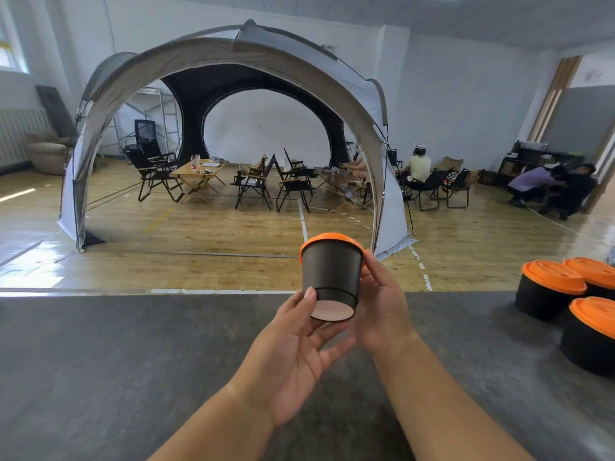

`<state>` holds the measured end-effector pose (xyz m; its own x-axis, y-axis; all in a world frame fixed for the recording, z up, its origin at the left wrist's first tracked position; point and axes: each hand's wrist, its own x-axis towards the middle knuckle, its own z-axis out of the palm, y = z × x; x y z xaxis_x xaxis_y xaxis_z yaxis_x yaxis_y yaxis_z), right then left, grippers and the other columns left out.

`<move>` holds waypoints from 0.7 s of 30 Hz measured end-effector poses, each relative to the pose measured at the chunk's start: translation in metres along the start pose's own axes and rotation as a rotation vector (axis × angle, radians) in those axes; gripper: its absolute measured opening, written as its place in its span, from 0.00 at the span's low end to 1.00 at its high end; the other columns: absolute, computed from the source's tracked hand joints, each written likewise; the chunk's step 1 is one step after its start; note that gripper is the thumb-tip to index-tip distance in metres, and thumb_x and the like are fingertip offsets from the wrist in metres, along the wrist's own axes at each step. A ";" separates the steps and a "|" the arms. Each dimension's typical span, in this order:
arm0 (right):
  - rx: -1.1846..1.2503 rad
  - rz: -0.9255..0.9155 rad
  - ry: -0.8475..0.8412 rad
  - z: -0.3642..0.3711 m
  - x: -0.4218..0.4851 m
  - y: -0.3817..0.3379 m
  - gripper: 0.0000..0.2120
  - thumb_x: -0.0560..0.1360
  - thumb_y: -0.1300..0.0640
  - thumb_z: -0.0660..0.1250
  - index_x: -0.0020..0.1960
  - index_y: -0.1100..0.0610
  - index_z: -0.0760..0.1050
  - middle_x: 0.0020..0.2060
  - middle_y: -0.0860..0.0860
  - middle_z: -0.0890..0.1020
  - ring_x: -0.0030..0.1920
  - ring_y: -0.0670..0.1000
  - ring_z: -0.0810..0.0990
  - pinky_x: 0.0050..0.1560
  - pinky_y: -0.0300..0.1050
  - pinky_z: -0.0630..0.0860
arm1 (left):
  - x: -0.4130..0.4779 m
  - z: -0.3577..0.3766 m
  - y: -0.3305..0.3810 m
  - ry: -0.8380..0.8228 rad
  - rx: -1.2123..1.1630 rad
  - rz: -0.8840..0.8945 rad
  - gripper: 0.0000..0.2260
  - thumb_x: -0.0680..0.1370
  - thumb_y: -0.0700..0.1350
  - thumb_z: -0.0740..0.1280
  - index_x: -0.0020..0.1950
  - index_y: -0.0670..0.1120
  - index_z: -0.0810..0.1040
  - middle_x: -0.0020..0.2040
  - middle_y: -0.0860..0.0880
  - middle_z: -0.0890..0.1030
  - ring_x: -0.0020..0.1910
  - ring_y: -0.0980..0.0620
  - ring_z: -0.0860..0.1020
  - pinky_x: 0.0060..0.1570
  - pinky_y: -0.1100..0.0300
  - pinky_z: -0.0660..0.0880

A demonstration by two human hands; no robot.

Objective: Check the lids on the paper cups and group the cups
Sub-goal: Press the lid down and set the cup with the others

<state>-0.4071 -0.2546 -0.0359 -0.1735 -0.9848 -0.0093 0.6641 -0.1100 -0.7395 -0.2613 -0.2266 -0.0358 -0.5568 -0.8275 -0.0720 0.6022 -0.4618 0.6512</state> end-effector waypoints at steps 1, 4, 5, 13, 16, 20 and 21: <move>0.001 -0.026 -0.001 0.000 0.002 -0.001 0.19 0.76 0.47 0.64 0.56 0.61 0.77 0.57 0.65 0.79 0.61 0.66 0.78 0.63 0.61 0.73 | 0.000 -0.001 0.000 0.014 0.014 0.032 0.22 0.71 0.48 0.67 0.64 0.42 0.73 0.54 0.40 0.82 0.47 0.46 0.81 0.44 0.50 0.81; -0.077 -0.158 -0.005 0.002 0.006 -0.002 0.17 0.75 0.44 0.66 0.55 0.56 0.79 0.55 0.60 0.80 0.63 0.62 0.77 0.69 0.65 0.67 | 0.002 -0.003 -0.003 0.115 0.157 0.163 0.22 0.73 0.47 0.69 0.66 0.48 0.72 0.53 0.43 0.82 0.49 0.48 0.80 0.50 0.49 0.78; -0.128 -0.190 -0.005 0.004 0.007 -0.002 0.20 0.72 0.41 0.69 0.55 0.55 0.80 0.56 0.60 0.80 0.63 0.63 0.77 0.69 0.66 0.67 | 0.002 -0.003 -0.004 0.163 0.254 0.220 0.23 0.73 0.47 0.69 0.67 0.51 0.71 0.55 0.44 0.82 0.51 0.50 0.80 0.51 0.49 0.78; -0.116 -0.090 -0.056 0.008 0.002 -0.003 0.31 0.72 0.44 0.69 0.65 0.66 0.73 0.61 0.68 0.78 0.60 0.67 0.78 0.58 0.63 0.78 | -0.001 0.000 -0.006 0.160 0.270 0.257 0.24 0.70 0.55 0.71 0.65 0.52 0.74 0.56 0.46 0.81 0.55 0.51 0.79 0.53 0.48 0.77; 0.034 -0.015 -0.064 0.004 -0.003 -0.008 0.22 0.74 0.44 0.64 0.57 0.61 0.77 0.52 0.63 0.81 0.50 0.62 0.82 0.49 0.54 0.80 | -0.002 0.003 -0.003 0.039 0.082 0.053 0.11 0.73 0.53 0.66 0.49 0.50 0.83 0.49 0.44 0.82 0.49 0.49 0.80 0.50 0.48 0.77; 0.108 0.023 -0.044 -0.002 -0.002 -0.002 0.20 0.77 0.44 0.61 0.51 0.60 0.82 0.51 0.62 0.81 0.49 0.61 0.81 0.50 0.53 0.78 | -0.001 0.002 -0.006 0.046 0.042 0.055 0.17 0.76 0.45 0.66 0.64 0.44 0.75 0.50 0.43 0.84 0.45 0.49 0.83 0.43 0.51 0.81; 0.115 0.030 -0.043 -0.001 -0.002 -0.001 0.21 0.78 0.44 0.60 0.51 0.60 0.83 0.51 0.62 0.81 0.49 0.61 0.81 0.50 0.53 0.78 | -0.002 0.003 -0.006 0.060 0.042 0.071 0.19 0.76 0.44 0.66 0.66 0.44 0.73 0.49 0.44 0.84 0.44 0.50 0.83 0.41 0.52 0.81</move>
<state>-0.4085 -0.2519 -0.0359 -0.1222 -0.9925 0.0007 0.7477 -0.0925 -0.6576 -0.2651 -0.2217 -0.0371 -0.4779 -0.8757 -0.0686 0.6139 -0.3889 0.6869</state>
